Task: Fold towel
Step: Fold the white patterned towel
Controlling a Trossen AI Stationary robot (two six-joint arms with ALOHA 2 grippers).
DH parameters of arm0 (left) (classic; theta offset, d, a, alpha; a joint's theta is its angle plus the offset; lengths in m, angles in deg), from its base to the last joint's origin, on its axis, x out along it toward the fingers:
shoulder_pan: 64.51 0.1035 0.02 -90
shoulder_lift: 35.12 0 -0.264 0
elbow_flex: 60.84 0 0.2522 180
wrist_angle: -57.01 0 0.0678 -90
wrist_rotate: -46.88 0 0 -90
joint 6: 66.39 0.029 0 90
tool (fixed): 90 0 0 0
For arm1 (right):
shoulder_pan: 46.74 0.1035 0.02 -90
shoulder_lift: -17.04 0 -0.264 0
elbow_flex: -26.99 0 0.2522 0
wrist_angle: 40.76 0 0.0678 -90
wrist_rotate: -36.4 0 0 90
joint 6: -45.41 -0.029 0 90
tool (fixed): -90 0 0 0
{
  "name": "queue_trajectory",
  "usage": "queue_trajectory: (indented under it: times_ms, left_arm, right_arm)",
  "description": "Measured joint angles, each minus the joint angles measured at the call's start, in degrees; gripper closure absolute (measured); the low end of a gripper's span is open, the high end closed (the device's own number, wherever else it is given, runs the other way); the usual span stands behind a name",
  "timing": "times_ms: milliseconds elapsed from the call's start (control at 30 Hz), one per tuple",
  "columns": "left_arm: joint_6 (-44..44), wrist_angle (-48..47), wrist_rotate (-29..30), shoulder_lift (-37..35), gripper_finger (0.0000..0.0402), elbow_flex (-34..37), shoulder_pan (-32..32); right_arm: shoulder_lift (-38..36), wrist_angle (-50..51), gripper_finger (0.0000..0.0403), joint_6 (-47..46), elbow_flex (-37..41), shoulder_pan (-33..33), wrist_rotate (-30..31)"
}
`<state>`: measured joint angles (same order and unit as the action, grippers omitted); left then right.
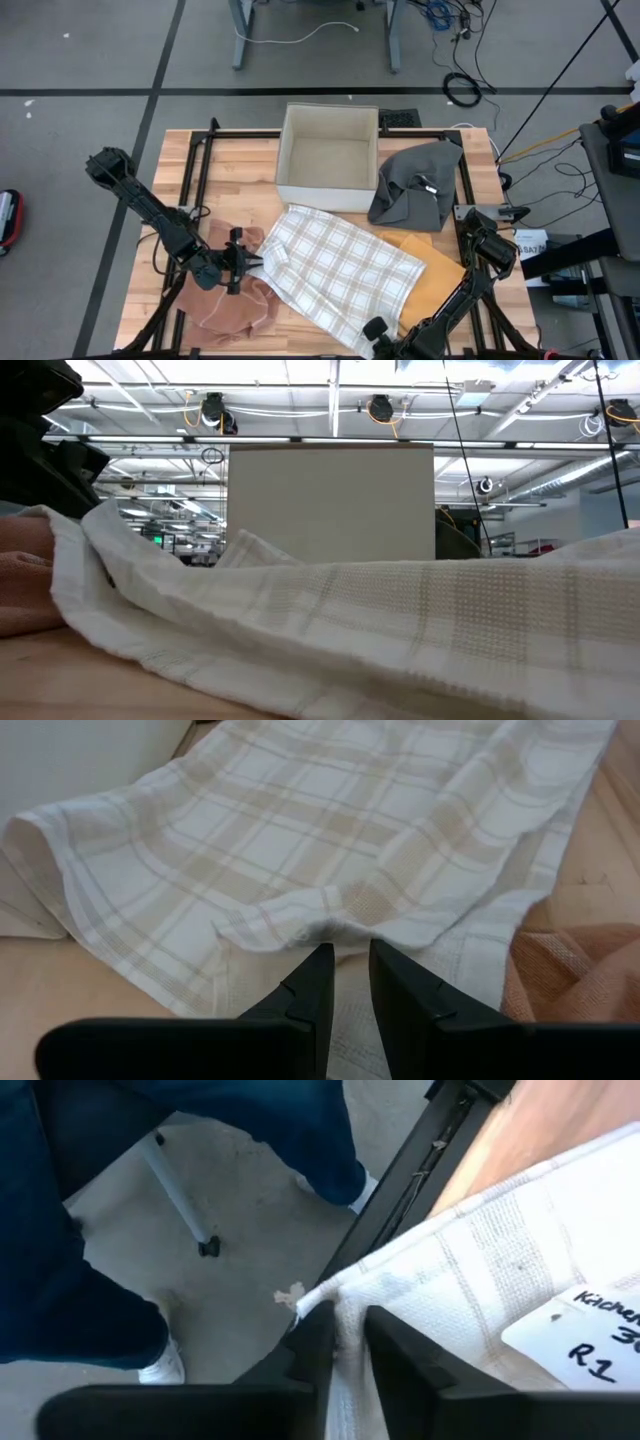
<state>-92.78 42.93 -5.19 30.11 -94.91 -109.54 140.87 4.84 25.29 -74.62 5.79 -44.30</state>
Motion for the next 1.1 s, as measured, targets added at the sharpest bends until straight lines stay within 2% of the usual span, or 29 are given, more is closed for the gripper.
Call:
queue_trajectory:
  times_ms: [233, 400, 600, 900, 1100]
  left_arm:
    - [0.7, -0.2, 0.0, 0.0, 0.0328, 0.0, 0.0]
    - [1.1, -0.2, 0.0, 0.0, 0.0328, 0.0, 0.0]
    - [1.2, -0.2, 0.0, 0.0, 0.0328, 0.0, 0.0]
    - [1.3, -0.3, 0.0, 0.0, 0.0328, 0.0, 0.1]
    - [1.3, -0.2, 0.2, 0.0, 0.0328, 0.0, 0.1]
  right_arm:
    - [0.0, 3.6, 0.0281, -3.6, -0.1, 0.0, 2.1]
    - [0.0, 5.4, 0.0276, -4.5, -0.1, 0.0, 2.1]
    - [-0.1, 8.0, 0.0298, -4.6, -0.1, 0.0, 2.3]
    - [-0.1, 11.9, 0.0371, -3.7, 0.0, -0.4, 3.1]
    - [-0.1, 13.5, 0.0384, -4.1, 0.0, -0.8, 3.0]
